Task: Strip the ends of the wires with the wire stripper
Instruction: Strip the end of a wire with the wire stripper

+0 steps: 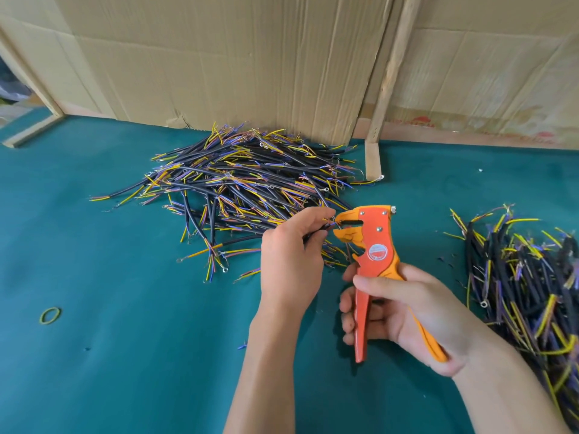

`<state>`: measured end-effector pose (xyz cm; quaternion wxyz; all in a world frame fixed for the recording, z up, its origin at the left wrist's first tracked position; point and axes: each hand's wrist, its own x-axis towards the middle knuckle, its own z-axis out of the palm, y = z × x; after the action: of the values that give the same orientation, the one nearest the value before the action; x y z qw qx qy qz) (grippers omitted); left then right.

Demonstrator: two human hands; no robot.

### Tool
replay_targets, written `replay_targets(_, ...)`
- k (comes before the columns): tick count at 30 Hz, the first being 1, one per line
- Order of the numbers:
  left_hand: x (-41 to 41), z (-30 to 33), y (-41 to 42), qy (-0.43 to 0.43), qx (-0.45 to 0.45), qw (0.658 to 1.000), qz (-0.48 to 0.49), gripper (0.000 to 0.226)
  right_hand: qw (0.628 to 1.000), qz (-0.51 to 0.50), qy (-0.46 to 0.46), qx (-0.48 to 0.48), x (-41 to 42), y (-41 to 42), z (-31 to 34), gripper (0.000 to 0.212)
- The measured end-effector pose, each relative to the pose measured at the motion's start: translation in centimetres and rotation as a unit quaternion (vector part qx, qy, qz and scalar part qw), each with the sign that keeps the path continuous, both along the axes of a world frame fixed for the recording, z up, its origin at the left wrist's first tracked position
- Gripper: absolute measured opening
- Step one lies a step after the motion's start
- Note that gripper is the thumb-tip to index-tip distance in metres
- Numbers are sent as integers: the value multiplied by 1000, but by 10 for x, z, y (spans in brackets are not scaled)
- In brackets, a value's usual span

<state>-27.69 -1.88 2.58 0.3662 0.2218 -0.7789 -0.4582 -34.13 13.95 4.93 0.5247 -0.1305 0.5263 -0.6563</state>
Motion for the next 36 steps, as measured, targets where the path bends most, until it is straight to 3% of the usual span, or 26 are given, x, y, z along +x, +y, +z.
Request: replay_targets(36,0,3,3,-41,19,999,-3,38,999,-25,33,13,3,-5,-1,34)
